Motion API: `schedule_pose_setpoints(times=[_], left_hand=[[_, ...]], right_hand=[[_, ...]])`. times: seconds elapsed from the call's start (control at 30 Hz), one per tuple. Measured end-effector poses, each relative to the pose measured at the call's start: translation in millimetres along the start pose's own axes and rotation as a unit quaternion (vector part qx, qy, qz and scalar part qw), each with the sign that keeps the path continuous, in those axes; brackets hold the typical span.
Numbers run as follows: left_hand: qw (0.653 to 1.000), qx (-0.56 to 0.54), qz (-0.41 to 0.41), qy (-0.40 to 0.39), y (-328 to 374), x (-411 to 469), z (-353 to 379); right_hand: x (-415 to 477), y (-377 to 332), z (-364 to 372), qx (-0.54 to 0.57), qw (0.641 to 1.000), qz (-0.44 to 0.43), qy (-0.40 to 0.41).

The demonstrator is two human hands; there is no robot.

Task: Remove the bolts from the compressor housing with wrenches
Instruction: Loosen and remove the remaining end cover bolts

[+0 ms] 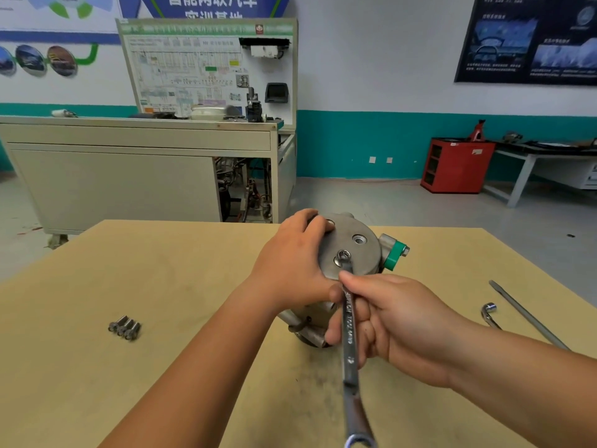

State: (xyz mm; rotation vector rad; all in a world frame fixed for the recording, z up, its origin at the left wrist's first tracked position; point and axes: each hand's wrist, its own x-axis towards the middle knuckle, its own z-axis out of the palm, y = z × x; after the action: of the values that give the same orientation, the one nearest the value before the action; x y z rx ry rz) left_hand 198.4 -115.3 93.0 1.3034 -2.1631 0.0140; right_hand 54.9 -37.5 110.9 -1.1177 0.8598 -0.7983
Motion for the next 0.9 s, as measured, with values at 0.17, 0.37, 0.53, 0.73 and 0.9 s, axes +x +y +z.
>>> schedule_pose_setpoints(times=[0.17, 0.37, 0.53, 0.73, 0.9], left_hand=[[1.0, -0.001, 0.001, -0.001, 4.7, 0.6, -2.2], [1.0, -0.013, -0.001, -0.009, 4.7, -2.4, -4.8], [1.0, -0.015, -0.004, 0.003, 5.0, -3.3, -3.5], [1.0, -0.007, 0.005, -0.009, 3.0, -1.3, -2.4], [1.0, -0.008, 0.0, -0.02, -1.7, -3.3, -3.8]], right_hand=[[-2.9, -7.3, -6.7, -0.047, 0.999, 0.004, 0.014], [-3.1, -15.5, -20.0, -0.14, 0.988, 0.051, -0.045], [-0.4, -49.9, -46.6, -0.392, 0.91, 0.107, -0.079], [19.8, -102.4, -75.7, -0.703, 0.709, -0.001, 0.057], [21.6, -101.0, -89.1, -0.677, 0.726, -0.094, 0.077]])
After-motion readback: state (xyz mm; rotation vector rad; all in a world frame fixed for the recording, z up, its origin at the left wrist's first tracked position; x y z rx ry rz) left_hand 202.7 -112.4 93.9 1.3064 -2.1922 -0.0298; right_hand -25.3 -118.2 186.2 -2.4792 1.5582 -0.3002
